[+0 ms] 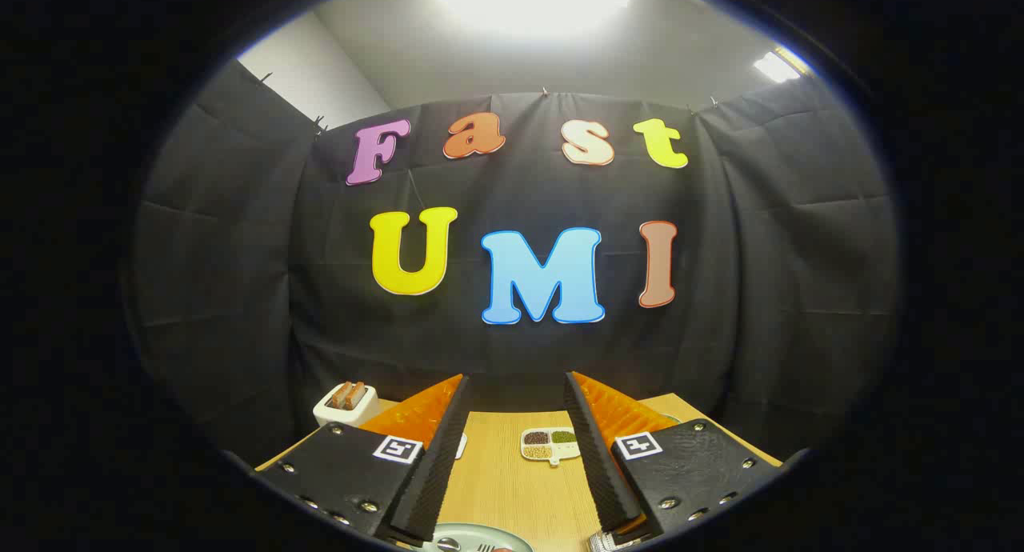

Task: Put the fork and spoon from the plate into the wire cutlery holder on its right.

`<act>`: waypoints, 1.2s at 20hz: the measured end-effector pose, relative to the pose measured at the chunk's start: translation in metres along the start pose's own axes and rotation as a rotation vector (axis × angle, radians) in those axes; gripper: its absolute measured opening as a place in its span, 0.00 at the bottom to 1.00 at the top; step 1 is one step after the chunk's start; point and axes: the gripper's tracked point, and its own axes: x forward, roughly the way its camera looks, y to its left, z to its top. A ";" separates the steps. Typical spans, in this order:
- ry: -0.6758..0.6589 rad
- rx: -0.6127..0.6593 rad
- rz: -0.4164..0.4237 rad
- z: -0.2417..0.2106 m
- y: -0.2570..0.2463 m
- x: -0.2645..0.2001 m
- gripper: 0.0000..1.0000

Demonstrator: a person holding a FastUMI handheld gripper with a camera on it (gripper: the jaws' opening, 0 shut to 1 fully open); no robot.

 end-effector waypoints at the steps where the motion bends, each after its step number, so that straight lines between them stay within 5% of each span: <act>1: 0.006 0.001 0.001 -0.001 0.000 0.000 0.73; 24: 0.464 0.087 0.038 -0.153 0.010 -0.012 0.73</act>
